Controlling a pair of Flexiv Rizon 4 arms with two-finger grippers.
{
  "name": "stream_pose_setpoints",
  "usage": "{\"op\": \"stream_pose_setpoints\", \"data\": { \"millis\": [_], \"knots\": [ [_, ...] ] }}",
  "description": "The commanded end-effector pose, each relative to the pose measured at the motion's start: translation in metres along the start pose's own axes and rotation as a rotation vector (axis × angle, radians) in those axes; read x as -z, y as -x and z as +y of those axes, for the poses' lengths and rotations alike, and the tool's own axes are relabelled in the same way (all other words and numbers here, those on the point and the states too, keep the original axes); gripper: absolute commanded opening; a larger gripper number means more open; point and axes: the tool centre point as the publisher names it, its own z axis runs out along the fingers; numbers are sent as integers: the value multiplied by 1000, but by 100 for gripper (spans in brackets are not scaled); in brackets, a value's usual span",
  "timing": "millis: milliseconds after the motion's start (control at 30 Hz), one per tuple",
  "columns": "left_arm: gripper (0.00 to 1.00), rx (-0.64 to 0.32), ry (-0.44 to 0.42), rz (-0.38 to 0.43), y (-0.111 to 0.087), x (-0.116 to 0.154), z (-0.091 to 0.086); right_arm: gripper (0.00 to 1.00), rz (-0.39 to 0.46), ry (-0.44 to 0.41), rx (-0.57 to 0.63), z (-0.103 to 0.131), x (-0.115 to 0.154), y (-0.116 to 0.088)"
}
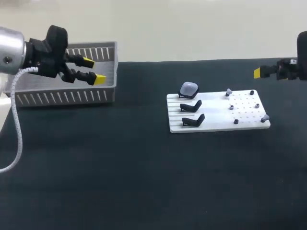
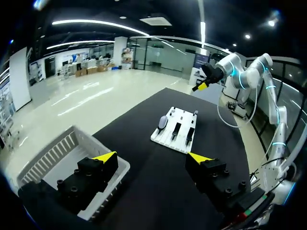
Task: Pick up each earbud case from the left stands, insert the matching earbuds, close the lid, and place the case in the box.
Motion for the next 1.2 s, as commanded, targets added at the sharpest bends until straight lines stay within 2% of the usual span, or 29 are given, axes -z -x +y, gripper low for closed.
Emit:
{"op": "stream_pose_setpoints", "data": {
  "millis": [33,233,533,1167,1200],
  "knots": [
    [100,-44,-181,15,9,-31,17,100,0,-1,1,0,0,0],
    [100,-143,-274,41,15,-58,15,100,0,-1,1,0,0,0],
    [100,-193,-386,40,16,-88,4,100,0,-1,1,0,0,0],
    [100,-195,-389,46,17,-89,3,100,0,-1,1,0,0,0],
    [100,-191,-369,50,14,-90,2,100,0,-1,1,0,0,0]
  ]
}}
